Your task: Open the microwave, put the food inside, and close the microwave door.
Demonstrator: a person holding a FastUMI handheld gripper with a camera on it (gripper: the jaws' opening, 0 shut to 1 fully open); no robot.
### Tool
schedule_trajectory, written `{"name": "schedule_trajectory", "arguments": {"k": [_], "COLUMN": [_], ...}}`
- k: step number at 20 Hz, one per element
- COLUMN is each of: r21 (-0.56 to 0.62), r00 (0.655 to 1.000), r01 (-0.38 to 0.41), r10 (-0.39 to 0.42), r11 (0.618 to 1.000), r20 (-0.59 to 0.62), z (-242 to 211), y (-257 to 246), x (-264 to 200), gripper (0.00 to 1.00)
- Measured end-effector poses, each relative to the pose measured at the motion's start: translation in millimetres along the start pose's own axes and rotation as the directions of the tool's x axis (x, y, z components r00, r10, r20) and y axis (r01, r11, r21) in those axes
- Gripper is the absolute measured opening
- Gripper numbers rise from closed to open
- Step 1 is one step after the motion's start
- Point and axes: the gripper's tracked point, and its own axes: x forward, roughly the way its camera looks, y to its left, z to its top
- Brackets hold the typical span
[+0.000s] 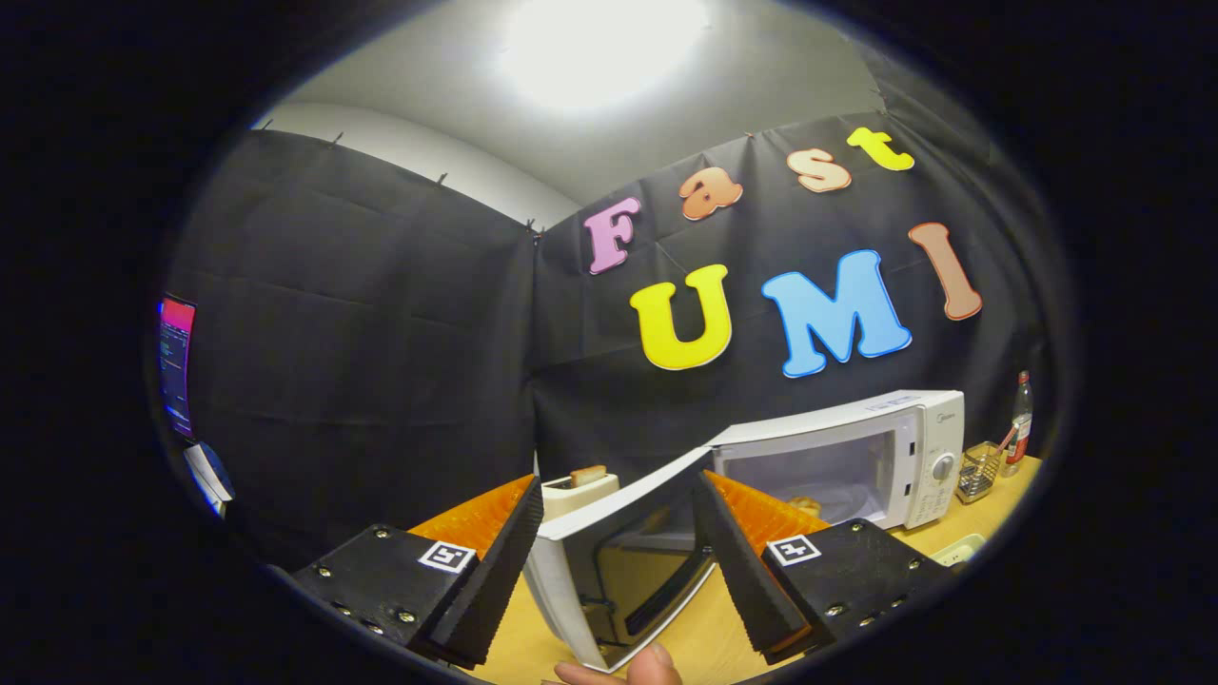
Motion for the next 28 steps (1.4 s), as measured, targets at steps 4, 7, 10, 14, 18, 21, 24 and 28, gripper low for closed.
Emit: {"name": "schedule_trajectory", "arguments": {"k": [4, 7, 10, 14, 18, 21, 24, 28], "r21": [-0.037, -0.079, -0.09, -0.092, -0.048, -0.068, 0.032, -0.068], "r00": [0.989, 0.978, 0.965, 0.956, 0.948, 0.953, 0.937, 0.949], "r01": [-0.142, -0.207, -0.255, -0.248, -0.198, -0.072, -0.043, 0.008], "r10": [0.143, 0.207, 0.247, 0.229, 0.179, 0.048, 0.051, -0.029], "r11": [0.989, 0.975, 0.963, 0.964, 0.979, 0.995, 0.999, 0.998], "r20": [0.029, -0.009, -0.092, -0.184, -0.264, -0.3, -0.346, -0.315], "z": [9.2, -16.1, -49.7, -94.2, -136.3, -155.0, -176.3, -173.1], "y": [69.6, 107.1, 125.4, 119.2, 101.8, 66.7, 50.4, 29.3], "x": [-4.4, 3.0, 14.3, 25.5, 33.9, 31.1, 30.0, 9.8], "gripper": [0.96, 0.96, 0.96, 0.94, 0.82, 0.58, 0.2, 0.02]}}
